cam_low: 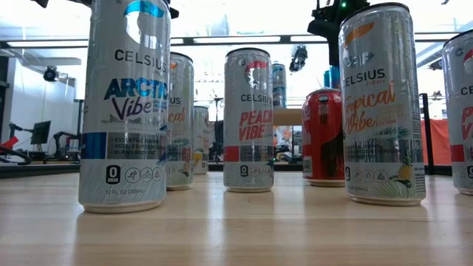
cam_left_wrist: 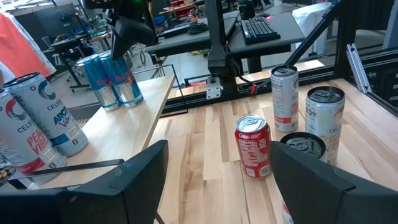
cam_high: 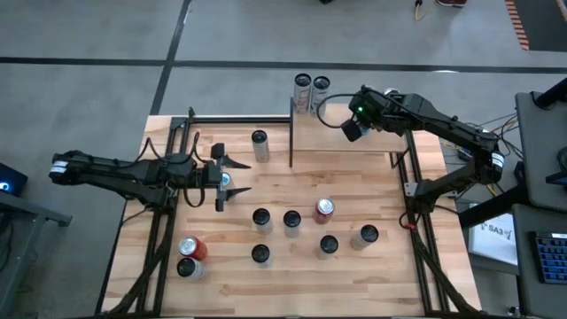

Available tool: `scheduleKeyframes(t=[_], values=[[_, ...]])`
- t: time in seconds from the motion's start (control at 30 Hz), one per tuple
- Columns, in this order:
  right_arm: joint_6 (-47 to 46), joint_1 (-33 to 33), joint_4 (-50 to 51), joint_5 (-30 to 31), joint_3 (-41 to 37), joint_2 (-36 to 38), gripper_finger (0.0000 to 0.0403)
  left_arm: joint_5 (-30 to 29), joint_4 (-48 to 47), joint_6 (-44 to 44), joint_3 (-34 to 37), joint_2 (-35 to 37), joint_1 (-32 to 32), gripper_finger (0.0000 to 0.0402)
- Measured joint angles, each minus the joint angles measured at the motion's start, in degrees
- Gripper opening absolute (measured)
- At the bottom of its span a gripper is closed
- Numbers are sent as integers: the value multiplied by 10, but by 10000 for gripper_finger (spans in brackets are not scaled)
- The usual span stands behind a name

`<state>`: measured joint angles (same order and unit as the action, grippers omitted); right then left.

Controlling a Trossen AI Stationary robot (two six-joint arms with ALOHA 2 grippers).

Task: Place canned beverage on shelf
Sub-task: Put the bottom blue soda can on the shelf aligned with the blue soda can, then put the middle white yellow soda can on the shelf

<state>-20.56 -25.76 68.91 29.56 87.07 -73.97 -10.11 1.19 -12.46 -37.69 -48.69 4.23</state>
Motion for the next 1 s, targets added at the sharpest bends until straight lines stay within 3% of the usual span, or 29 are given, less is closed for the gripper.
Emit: scheduleKeyframes(t=[0.37,0.5,0.63,0.73,1.0], values=[[7,18,-41,5,10,18,12,0,0,15,0,0,0,262],[17,62,-95,8,6,35,12,0,0,26,0,0,0,262],[33,128,-146,49,-7,52,12,0,1,36,0,0,0,262],[33,178,-181,80,-35,67,12,0,1,46,0,0,0,262],[32,272,-347,94,-169,96,12,0,1,55,0,0,0,262]])
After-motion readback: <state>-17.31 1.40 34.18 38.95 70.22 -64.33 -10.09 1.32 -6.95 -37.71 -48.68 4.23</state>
